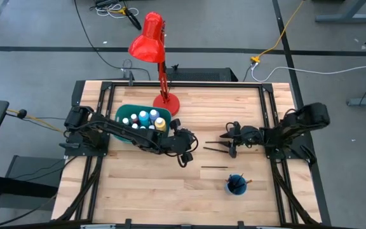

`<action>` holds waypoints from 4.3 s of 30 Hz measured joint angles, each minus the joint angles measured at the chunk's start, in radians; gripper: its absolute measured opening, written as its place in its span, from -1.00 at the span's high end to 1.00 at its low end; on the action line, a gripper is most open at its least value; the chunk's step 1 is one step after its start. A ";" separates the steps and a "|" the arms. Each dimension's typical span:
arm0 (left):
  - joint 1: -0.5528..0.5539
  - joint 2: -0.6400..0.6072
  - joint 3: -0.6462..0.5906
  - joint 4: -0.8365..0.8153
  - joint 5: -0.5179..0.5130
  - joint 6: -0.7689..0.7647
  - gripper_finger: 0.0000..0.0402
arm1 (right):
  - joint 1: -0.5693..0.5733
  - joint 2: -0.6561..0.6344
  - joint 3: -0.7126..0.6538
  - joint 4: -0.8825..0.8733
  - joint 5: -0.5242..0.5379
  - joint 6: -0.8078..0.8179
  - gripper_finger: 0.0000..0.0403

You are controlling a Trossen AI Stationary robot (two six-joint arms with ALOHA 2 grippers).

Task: Pick & Place Paint Supplies
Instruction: Put the silver paint brush into the blue cup

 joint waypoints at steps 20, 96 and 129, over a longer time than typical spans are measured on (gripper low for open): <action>0.000 0.000 0.000 0.000 0.004 -0.001 0.43 | 0.024 0.404 0.158 0.224 0.009 -0.113 0.33; -0.002 0.000 0.000 0.001 -0.007 -0.054 0.43 | 0.558 -0.230 1.106 -1.901 -0.253 0.354 0.92; -0.002 0.000 0.000 0.132 0.057 -0.069 0.43 | 0.675 0.011 1.106 -1.897 -0.253 0.312 0.44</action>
